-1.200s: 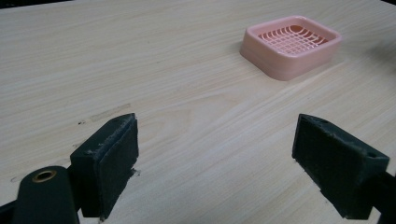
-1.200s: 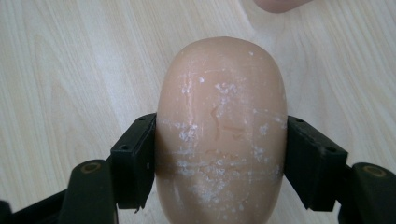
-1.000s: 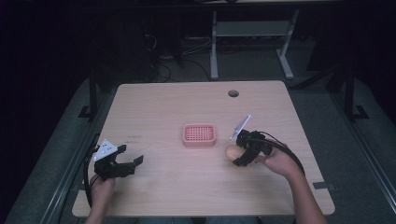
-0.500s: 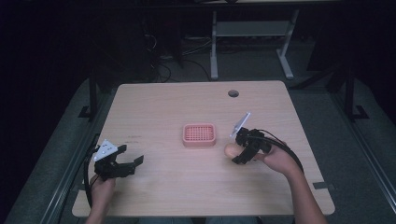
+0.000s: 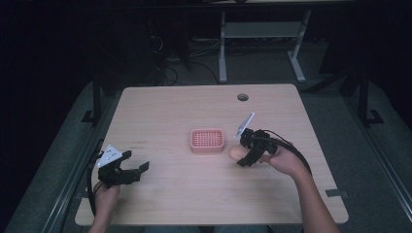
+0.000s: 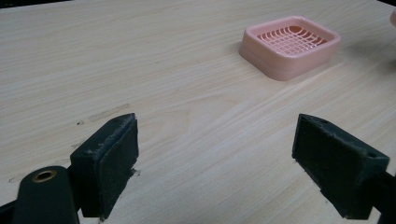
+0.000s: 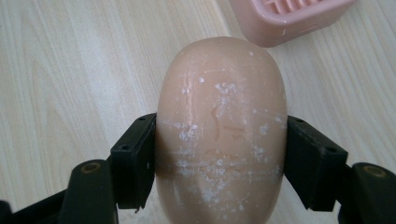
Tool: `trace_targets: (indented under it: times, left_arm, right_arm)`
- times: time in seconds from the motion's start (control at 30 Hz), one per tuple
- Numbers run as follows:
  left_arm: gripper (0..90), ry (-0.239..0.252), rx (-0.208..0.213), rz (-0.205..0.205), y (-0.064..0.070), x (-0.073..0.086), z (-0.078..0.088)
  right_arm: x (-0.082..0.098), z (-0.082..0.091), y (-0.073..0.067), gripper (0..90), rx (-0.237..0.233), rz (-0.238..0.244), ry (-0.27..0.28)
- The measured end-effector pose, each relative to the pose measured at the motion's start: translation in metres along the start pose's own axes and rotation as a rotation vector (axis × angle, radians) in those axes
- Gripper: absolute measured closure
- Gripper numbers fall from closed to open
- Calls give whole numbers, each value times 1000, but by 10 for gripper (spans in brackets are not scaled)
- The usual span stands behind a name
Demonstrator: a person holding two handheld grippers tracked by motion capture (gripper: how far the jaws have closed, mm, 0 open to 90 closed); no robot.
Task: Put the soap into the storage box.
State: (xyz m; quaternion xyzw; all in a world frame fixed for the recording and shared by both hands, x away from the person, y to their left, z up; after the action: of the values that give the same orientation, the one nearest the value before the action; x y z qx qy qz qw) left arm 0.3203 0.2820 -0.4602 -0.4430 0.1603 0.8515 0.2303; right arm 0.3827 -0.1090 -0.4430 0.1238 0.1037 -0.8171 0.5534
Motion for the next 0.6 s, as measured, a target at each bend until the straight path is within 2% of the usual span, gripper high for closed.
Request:
trace_targets:
  times: [0.6]
  left_arm:
    - [143,-1,2,9,-1,0,-1]
  right_arm:
    - [-20,6,4,317,2,31,9]
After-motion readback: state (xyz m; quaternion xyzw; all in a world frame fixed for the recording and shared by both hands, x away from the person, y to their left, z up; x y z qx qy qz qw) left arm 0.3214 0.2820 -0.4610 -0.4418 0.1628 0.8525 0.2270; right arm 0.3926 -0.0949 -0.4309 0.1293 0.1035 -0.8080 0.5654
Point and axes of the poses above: each handheld gripper's, and its own axes: z roughly backward along the jaws, x roughly out of its underside, y roughly to its right, the point moved 5 cm from there along -z, roughly forward along the jaws, and after that the axes turned 4 degrees about -y, right-handed, at the moved point
